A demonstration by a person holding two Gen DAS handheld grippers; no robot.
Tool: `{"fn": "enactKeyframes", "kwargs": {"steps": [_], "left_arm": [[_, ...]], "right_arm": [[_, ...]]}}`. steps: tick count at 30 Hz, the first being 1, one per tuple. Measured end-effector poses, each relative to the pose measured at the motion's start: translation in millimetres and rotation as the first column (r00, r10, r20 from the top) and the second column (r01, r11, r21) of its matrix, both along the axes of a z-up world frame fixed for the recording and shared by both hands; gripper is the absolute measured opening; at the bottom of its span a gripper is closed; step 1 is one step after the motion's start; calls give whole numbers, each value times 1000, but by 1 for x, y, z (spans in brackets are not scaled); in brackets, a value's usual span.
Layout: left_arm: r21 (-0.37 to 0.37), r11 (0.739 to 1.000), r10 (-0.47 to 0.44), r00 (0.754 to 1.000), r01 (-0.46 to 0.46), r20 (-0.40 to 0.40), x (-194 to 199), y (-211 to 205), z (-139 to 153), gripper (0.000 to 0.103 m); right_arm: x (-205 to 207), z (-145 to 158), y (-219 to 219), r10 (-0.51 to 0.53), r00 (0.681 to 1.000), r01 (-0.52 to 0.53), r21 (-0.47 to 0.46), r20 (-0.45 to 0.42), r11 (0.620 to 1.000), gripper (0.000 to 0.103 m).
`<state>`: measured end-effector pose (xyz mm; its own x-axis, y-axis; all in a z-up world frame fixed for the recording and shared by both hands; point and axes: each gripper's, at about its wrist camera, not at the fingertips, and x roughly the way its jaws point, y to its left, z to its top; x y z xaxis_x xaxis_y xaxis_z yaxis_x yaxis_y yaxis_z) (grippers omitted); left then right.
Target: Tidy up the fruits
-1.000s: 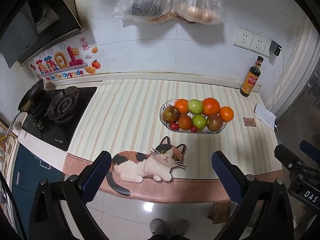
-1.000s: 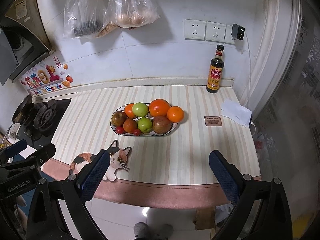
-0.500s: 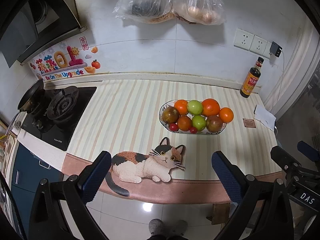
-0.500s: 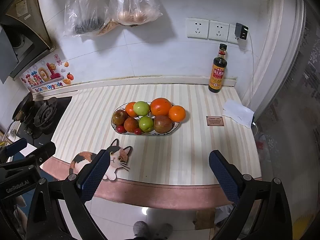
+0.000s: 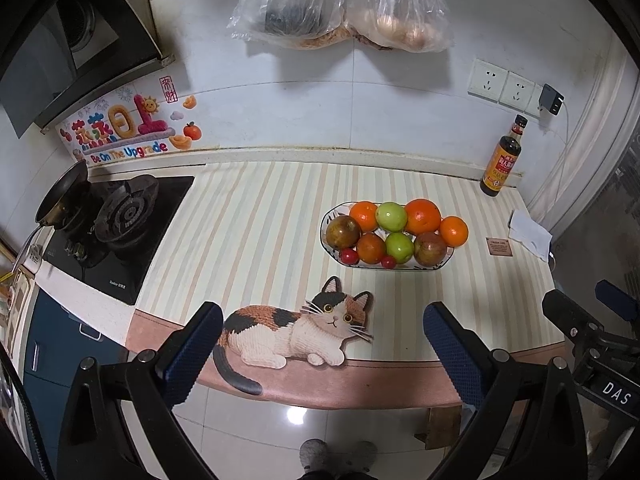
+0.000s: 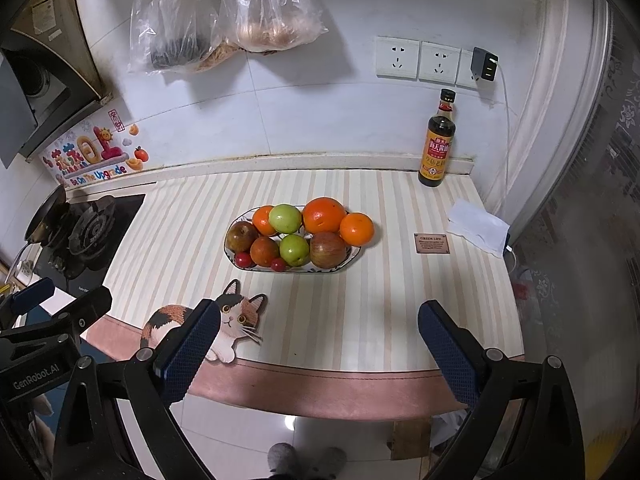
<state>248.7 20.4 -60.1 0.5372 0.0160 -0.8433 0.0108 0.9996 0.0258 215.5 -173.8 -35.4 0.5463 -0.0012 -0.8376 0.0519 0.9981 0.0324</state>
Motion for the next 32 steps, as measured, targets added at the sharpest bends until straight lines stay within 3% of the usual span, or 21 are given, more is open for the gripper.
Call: {"fn": "enactKeyframes", "kwargs": {"steps": [32], "left_arm": [[-3, 1000, -11, 1000, 11, 4, 0, 2, 5, 103]], "right_arm": [[-1, 2, 0, -4, 1000, 4, 1, 0, 1000, 101]]}}
